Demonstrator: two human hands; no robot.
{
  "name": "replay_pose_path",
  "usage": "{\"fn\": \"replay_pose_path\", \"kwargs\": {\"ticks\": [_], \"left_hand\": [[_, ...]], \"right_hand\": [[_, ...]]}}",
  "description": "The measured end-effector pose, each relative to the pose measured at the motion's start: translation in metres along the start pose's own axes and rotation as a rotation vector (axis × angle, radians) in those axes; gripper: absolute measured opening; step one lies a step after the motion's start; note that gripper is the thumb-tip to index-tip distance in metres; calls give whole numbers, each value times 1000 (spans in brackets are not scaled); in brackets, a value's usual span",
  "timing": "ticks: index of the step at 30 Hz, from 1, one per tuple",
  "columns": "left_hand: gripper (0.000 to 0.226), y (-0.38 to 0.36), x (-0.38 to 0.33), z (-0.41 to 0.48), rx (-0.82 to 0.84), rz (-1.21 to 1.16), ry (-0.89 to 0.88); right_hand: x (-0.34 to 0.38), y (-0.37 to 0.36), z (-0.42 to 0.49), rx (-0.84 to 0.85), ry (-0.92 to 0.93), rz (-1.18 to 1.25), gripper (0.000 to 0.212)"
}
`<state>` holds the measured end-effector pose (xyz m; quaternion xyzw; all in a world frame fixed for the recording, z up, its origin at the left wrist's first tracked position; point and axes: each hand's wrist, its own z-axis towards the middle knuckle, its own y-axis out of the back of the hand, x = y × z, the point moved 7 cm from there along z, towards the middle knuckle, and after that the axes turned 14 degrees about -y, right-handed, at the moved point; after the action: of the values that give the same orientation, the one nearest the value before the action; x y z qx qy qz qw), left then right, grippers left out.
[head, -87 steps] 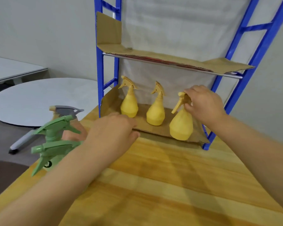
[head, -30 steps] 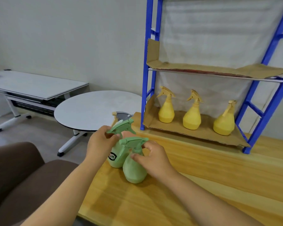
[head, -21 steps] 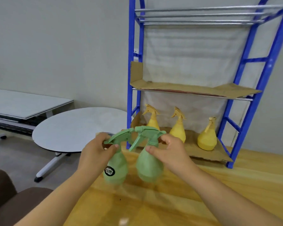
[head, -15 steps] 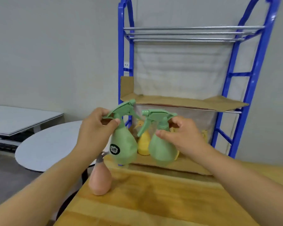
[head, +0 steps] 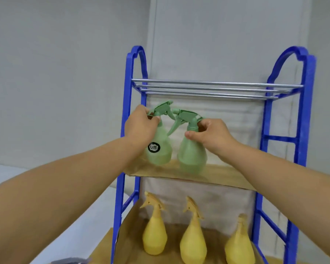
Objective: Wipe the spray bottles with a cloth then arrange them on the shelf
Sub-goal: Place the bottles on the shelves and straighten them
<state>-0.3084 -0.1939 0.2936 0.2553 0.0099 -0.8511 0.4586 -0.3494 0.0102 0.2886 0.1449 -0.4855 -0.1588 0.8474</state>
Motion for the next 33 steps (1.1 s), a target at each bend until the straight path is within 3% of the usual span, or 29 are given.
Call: {"fn": "replay_pose_path", "kwargs": {"ticks": [7,19,24,28,33], "left_hand": [[24,-49,44,16,52,90,70],[36,-72,54,20,196,92,29],[47,-59,39,12,287,162,-1],[47,-29,27,-5,272,215,-90],[30,21,9,-50,352,221,-130]], "right_hand": [[-51,-18,49,59,-155,183,17],[-66,-23,60,103,-177,242,15],[-70,-19,53,149,-270,194,31],[-67,-10,26,112,-263,86,60],[-50,-7,-22,42,-117,-106,54]]}}
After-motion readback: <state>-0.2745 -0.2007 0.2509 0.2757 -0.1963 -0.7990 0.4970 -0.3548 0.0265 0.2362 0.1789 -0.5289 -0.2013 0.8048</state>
